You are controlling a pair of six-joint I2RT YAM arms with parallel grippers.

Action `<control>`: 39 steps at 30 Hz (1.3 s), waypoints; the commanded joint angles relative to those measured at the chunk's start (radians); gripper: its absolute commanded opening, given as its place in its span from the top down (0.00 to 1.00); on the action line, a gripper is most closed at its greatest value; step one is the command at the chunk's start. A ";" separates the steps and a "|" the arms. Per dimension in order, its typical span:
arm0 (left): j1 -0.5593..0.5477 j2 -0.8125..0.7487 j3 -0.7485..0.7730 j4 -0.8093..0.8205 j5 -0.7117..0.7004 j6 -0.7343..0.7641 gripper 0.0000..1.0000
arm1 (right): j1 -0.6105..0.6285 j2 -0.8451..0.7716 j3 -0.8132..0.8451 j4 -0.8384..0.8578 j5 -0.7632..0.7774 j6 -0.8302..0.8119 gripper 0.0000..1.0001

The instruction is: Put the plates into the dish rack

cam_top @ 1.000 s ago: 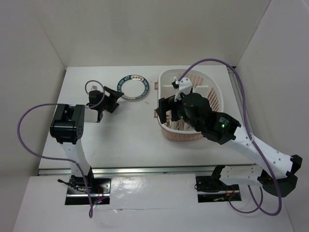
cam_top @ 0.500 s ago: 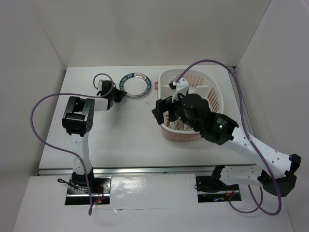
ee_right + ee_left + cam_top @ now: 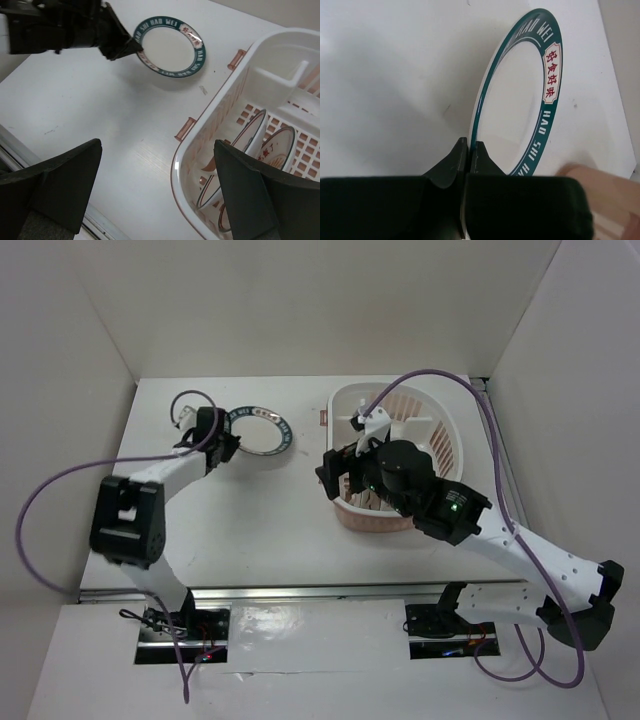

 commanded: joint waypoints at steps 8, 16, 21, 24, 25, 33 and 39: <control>-0.090 -0.850 -0.301 -0.199 0.069 0.376 1.00 | -0.098 0.062 0.046 0.216 -0.147 -0.109 0.00; -0.114 -1.248 -0.284 -0.299 0.387 0.545 1.00 | -0.215 0.116 0.101 0.236 -0.345 -0.106 0.00; -0.114 -1.306 -0.252 -0.299 0.516 0.530 1.00 | -0.215 0.116 0.070 0.240 -0.409 -0.074 0.00; -0.114 -1.297 -0.252 -0.254 0.550 0.506 1.00 | -0.215 0.128 0.070 0.231 -0.464 -0.050 0.00; -0.114 -1.288 -0.265 -0.238 0.565 0.484 1.00 | -0.215 0.128 0.061 0.231 -0.473 -0.050 0.00; -0.114 -1.308 -0.420 0.097 0.668 0.349 1.00 | -0.279 0.128 0.041 0.233 -0.666 -0.030 0.35; -0.114 -1.239 -0.416 0.117 0.637 0.338 0.94 | -0.280 0.118 0.063 0.185 -0.653 -0.007 1.00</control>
